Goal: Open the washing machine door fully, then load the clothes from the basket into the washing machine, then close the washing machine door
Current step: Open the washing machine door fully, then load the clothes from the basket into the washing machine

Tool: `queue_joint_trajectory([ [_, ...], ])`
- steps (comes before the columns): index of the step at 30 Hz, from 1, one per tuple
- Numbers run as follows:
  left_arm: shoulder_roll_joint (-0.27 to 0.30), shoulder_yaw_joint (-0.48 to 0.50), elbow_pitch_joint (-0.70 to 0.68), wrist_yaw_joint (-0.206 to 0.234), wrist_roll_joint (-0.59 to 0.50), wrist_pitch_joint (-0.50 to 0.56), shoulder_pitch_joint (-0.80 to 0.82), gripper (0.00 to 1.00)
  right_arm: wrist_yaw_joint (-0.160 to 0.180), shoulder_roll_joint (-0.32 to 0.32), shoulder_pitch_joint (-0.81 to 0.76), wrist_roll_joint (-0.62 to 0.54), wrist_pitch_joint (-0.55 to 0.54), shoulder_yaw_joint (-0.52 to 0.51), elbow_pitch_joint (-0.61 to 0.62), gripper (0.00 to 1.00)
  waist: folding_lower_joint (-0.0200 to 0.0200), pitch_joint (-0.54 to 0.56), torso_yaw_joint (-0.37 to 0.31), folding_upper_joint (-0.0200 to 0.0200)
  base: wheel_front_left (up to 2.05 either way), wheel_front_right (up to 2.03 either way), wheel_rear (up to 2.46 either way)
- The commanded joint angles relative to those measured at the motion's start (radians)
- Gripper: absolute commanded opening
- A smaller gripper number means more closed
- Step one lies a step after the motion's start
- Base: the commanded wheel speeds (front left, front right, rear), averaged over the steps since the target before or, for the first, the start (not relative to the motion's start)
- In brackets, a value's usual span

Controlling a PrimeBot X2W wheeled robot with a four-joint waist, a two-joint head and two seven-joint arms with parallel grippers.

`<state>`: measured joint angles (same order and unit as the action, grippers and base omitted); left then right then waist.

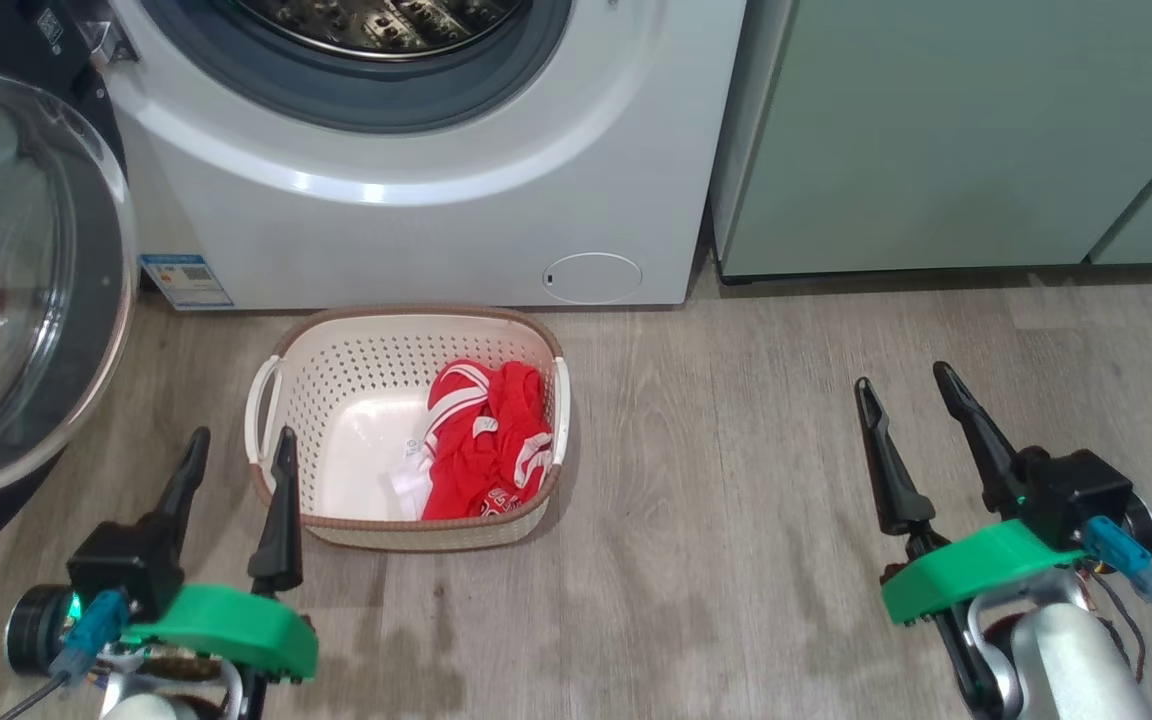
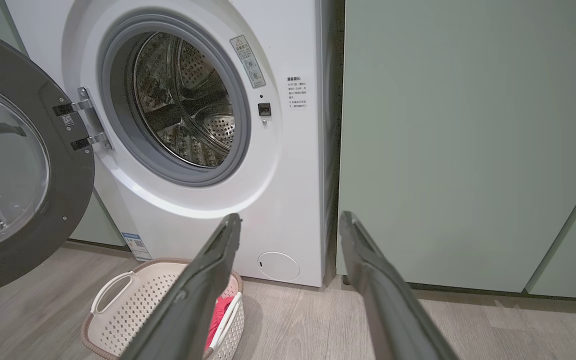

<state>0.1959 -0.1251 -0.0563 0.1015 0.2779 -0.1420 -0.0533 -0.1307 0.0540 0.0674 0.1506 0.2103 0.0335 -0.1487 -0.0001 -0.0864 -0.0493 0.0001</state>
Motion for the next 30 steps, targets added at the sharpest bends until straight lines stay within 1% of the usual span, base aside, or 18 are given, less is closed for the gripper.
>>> queue_joint_trajectory([
  [1,0.023,0.035,-0.032,0.007,-0.012,-0.001,0.030,1.00,0.000,-0.004,0.027,0.004,0.005,0.019,0.036,1.00,0.0001,-0.002,-0.001,-0.0001,0.00,0.00,0.00],
  [15,0.036,0.025,-0.028,0.009,-0.012,0.002,0.040,1.00,0.000,-0.004,0.030,0.006,0.012,0.016,0.029,1.00,0.0001,-0.007,-0.008,-0.0001,0.00,0.00,0.00],
  [22,0.037,0.021,-0.029,0.018,-0.013,0.006,0.041,1.00,0.000,-0.004,0.032,0.006,0.015,0.013,0.027,1.00,0.0001,-0.009,-0.012,-0.0001,0.00,0.00,0.00],
  [30,0.039,0.014,-0.035,0.021,-0.010,0.006,0.045,1.00,0.000,-0.004,0.033,0.010,0.017,0.011,0.027,1.00,0.0001,-0.015,-0.017,-0.0001,0.93,-0.93,0.00],
])
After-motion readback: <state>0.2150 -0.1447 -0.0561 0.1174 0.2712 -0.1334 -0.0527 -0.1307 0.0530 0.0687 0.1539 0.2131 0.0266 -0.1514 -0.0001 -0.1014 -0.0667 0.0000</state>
